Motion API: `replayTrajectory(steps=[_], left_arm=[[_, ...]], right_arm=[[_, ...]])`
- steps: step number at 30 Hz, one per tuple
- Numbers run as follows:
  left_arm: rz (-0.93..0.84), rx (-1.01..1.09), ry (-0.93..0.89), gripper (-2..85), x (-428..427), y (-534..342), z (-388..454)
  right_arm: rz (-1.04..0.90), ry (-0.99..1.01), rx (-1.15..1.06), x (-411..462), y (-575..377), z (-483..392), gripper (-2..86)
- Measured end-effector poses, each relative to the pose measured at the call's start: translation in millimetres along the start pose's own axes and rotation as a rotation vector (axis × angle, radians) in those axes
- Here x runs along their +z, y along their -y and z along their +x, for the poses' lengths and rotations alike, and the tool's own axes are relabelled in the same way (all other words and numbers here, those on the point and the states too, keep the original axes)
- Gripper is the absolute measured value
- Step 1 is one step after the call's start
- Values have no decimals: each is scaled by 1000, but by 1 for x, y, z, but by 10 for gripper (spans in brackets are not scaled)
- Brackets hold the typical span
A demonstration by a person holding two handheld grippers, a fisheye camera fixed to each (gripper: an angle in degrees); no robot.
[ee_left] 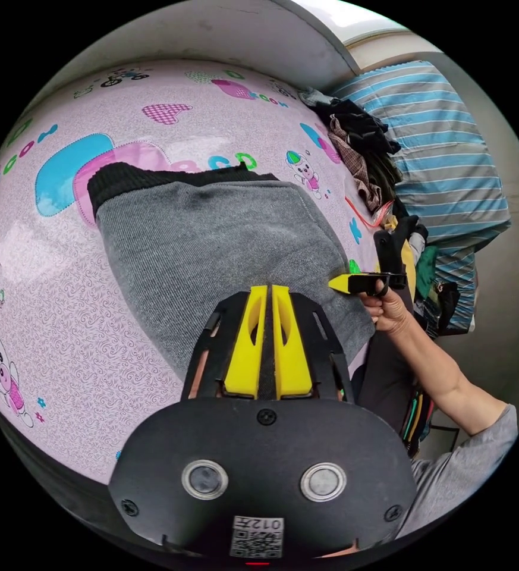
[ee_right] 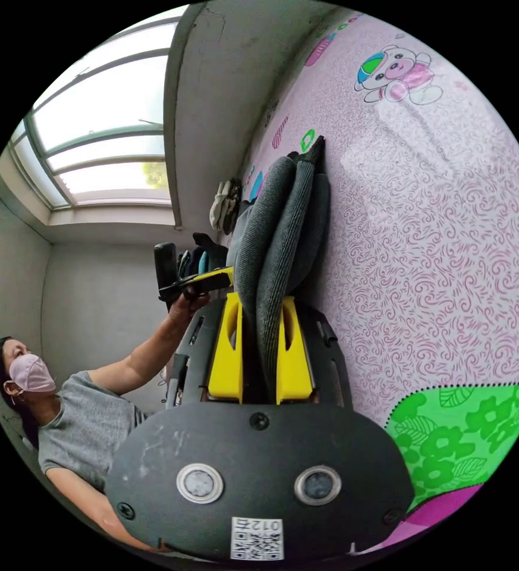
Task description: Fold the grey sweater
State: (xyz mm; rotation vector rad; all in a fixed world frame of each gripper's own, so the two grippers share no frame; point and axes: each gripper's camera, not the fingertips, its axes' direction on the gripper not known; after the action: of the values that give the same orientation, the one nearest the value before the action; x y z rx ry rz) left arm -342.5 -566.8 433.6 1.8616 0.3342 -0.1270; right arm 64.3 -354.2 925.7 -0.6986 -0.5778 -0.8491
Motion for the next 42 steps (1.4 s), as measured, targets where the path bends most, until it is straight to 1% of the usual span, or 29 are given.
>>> replayTrajectory(steps=[5, 9, 12, 14, 15, 17, 18, 20, 21, 23, 24, 26, 32, 34, 38, 40, 42], left_arm=[[15, -9, -22, 10, -1, -2, -12], [60, -27, -149, 16, 3, 2, -14], [97, -31, -280, 28, 9, 9, -6], [118, -30, -372, 38, 11, 12, 1], [134, -27, -442, 47, 11, 14, 4], [169, -26, -540, 63, 10, 13, 6], [193, -27, -601, 74, 9, 12, 6], [229, -37, -683, 89, 7, 10, 1], [247, -42, -720, 96, 6, 9, -3], [255, -65, -755, 107, 6, 6, -13], [248, -86, -766, 114, 8, 3, -22], [222, -122, -767, 123, 11, -3, -38], [139, -237, -620, 135, 10, -48, -103], [117, -295, -588, 132, 15, -70, -126], [161, -377, -617, 122, 15, -105, -150], [186, -386, -604, 119, 7, -121, -155], [186, -376, -579, 118, 2, -130, -153]], right_arm=[[21, -68, -25, 9, -22, -72, 84], [41, -188, -45, 0, -38, -136, 84], [50, -350, -88, -12, -52, -204, 84], [41, -528, -144, -16, -62, -266, 84], [38, -575, -152, -15, -64, -281, 84], [-2, -801, -190, 0, -71, -337, 83], [-16, -870, -203, 8, -73, -350, 83], [-102, -1149, -256, 56, -80, -389, 84], [-128, -1217, -269, 71, -82, -395, 84], [-223, -1426, -303, 135, -91, -402, 85], [-242, -1458, -308, 151, -94, -401, 86], [-290, -1507, -341, 211, -108, -400, 87], [-406, -1656, -424, 348, -154, -381, 93], [-419, -1681, -427, 377, -168, -369, 96], [-383, -1854, -490, 420, -202, -346, 101], [-339, -1885, -488, 423, -214, -339, 106], [-303, -1859, -484, 423, -226, -336, 108]])
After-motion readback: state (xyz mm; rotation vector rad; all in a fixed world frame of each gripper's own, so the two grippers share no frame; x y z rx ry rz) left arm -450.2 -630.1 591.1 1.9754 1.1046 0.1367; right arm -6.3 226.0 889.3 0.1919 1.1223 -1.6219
